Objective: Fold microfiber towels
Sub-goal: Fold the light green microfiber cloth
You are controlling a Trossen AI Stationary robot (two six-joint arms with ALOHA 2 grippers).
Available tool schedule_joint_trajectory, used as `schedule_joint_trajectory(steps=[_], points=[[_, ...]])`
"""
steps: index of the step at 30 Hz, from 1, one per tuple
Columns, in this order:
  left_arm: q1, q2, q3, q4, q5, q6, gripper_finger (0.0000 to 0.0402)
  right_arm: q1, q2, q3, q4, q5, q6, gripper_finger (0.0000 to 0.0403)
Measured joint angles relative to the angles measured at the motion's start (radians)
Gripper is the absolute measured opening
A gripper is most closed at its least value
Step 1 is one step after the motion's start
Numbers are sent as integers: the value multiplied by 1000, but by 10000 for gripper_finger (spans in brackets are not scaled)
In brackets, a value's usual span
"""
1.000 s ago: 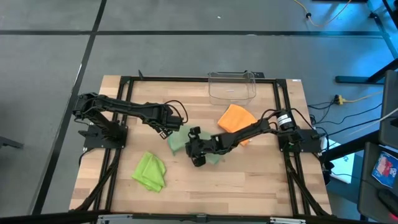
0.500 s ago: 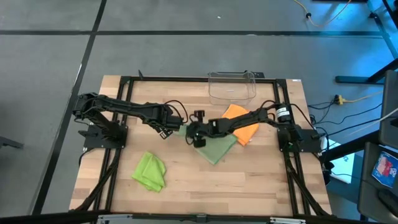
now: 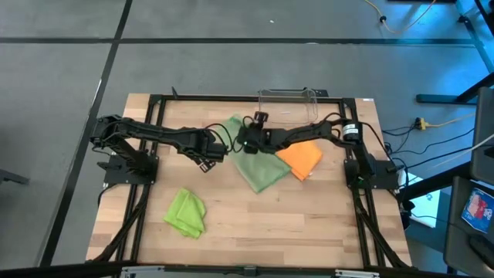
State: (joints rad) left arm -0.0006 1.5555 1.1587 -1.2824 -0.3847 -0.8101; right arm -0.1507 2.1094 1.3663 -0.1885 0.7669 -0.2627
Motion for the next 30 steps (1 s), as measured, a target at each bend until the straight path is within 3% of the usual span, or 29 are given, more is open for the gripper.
schedule_joint_trajectory(steps=[5,7,16,18,21,25,27,30], points=[[0,0,0,23,0,0,177,-26,0,0,-97,-147,60,69],[0,0,0,27,0,0,177,-25,0,0,-122,-155,76,90],[0,0,0,63,1,0,177,-1,-69,0,-231,92,127,150],[0,0,0,75,1,0,177,7,-95,0,-260,89,161,153],[0,0,0,82,0,0,177,20,-127,0,-262,-70,208,153],[0,0,0,88,-4,0,177,37,-133,1,-220,-441,202,154],[0,0,0,88,-7,0,177,45,-124,1,-194,-503,204,154],[0,0,0,88,-13,0,177,46,-92,1,-145,-505,220,154]])
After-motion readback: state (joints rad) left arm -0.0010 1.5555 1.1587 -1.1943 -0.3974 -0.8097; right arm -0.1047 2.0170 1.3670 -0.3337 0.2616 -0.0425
